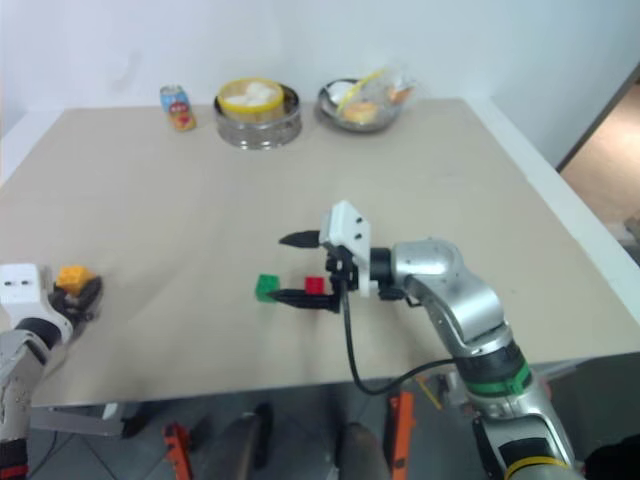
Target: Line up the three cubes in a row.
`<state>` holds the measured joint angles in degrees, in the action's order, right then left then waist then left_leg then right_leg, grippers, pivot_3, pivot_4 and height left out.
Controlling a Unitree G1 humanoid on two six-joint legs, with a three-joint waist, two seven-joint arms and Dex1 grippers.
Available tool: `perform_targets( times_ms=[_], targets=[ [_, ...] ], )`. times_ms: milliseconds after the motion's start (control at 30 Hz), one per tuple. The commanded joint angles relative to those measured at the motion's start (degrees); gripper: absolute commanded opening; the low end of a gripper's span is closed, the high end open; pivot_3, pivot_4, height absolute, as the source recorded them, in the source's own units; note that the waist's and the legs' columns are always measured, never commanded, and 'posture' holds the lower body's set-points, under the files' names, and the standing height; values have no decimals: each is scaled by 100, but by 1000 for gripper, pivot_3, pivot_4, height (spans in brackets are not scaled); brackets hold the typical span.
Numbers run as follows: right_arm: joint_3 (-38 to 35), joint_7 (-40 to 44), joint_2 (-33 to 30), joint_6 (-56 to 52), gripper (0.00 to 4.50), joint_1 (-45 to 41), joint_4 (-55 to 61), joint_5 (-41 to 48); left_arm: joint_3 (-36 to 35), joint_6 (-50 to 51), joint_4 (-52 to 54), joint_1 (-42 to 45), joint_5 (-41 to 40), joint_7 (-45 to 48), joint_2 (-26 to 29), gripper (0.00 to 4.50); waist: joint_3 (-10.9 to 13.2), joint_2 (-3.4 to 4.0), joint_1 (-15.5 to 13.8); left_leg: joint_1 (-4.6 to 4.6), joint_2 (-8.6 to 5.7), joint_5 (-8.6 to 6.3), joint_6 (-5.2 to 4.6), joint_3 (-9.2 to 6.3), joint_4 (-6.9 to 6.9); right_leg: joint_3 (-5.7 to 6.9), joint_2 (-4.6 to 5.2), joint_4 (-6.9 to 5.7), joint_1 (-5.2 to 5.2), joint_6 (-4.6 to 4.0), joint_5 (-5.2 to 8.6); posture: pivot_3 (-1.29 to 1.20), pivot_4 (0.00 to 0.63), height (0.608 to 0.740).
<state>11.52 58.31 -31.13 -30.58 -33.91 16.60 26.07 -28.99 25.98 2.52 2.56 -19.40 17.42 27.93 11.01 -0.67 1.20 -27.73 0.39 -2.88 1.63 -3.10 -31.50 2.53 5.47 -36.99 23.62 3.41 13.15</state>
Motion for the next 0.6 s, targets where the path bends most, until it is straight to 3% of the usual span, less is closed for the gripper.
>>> perform_targets(
  times_ms=[33, 133, 333, 600],
  targets=[
    [-92, -18, -32, 112, 4500, -11, 224, -3, 72, -222, 13, 91, 45, 222, 230, 1353, 0, 0, 0, 0, 3, 0, 0, 1, 0, 4, -1, 0, 1, -1, 0, 0, 150, 740],
    [-103, -10, -28, 133, 4500, -30, 191, -26, 375, -438, 137, 140, 16, 798, 444, 1353, 0, 0, -1, 0, 19, -1, 3, 6, 0, 37, 4, 1, 1, -11, -7, 0, 150, 740],
    [-93, -18, -39, 173, 4500, -40, 157, -84, 2108, -1312, 310, 397, 316, 2846, 1059, 1353, 2, 3, -4, -1, 49, -5, 8, 56, 1, 63, 15, 9, 4, -23, -14, 0, 150, 740],
    [-162, -150, -112, 87, 4500, 48, 381, -92, 3195, -2197, -1213, 1946, 362, 5035, 1229, 1353, 2, 3, -4, -8, 61, -6, 9, 100, 0, 78, 22, 12, 26, -22, -25, 0, 150, 740]
  ],
)
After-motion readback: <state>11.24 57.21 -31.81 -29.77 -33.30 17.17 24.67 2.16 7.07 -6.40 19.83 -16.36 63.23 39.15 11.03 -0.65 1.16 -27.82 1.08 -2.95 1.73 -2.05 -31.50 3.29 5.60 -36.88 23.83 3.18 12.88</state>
